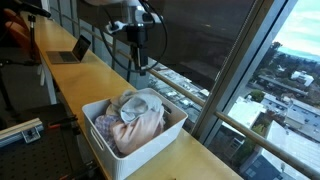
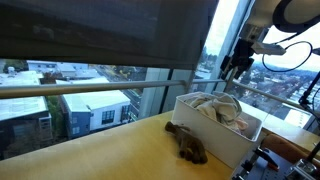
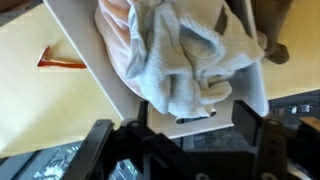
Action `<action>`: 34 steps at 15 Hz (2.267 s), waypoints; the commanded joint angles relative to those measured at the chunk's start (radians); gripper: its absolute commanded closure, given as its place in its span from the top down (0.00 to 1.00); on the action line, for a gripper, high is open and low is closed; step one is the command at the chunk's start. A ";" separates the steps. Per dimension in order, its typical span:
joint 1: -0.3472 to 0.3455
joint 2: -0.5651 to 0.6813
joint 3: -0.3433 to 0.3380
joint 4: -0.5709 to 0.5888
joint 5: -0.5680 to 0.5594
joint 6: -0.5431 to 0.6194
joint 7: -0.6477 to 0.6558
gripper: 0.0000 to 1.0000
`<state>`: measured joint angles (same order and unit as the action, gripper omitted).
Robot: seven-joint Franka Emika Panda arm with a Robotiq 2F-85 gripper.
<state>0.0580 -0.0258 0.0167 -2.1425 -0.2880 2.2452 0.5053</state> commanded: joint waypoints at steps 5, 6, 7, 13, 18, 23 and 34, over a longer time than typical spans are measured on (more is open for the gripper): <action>0.137 0.149 0.176 0.069 -0.049 0.000 0.181 1.00; 0.151 0.186 0.177 0.076 -0.046 0.012 0.186 1.00; 0.163 0.220 0.173 0.084 -0.042 0.019 0.188 1.00; 0.220 0.415 0.123 0.172 -0.041 0.065 0.172 1.00; 0.244 0.557 0.061 0.253 -0.037 0.075 0.142 1.00; 0.262 0.697 0.013 0.326 -0.024 0.075 0.117 1.00; 0.286 0.786 -0.011 0.363 0.014 0.079 0.070 0.50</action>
<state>0.3415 0.7657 0.0143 -1.7743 -0.3096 2.3167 0.6152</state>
